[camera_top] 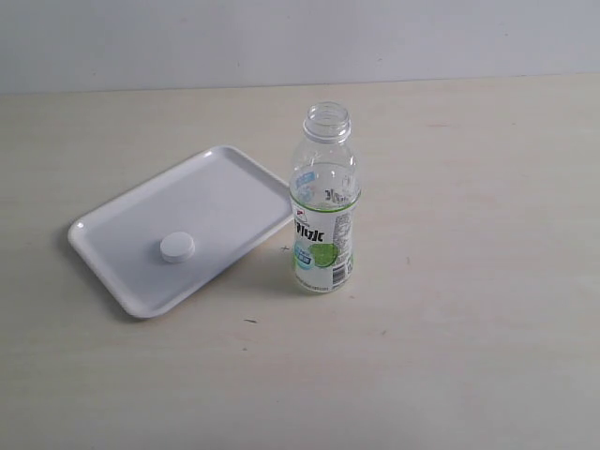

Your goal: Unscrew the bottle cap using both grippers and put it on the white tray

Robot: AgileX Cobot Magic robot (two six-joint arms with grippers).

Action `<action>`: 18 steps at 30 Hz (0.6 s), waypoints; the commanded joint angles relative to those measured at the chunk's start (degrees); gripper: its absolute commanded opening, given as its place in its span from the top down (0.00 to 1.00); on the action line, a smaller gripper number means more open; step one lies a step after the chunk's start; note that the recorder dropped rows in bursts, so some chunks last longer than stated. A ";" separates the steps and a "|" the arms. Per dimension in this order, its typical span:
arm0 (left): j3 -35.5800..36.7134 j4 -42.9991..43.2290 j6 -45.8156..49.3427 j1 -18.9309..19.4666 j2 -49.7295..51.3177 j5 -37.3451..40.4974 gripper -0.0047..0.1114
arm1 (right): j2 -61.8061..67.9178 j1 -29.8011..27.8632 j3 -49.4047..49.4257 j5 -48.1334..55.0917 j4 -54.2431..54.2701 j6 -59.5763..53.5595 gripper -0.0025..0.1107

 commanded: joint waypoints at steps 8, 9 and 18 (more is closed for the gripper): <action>0.19 -0.40 0.09 -2.89 -0.38 -0.54 0.96 | -0.33 -0.34 0.23 -1.16 -0.44 0.37 0.98; 0.19 -0.40 0.09 -2.89 -0.38 -0.54 0.96 | -0.33 -0.34 0.23 -1.16 -0.44 0.37 0.98; 0.19 -0.40 0.09 -2.89 -0.38 -0.54 0.96 | -0.33 -0.34 0.23 -1.16 -0.44 0.37 0.98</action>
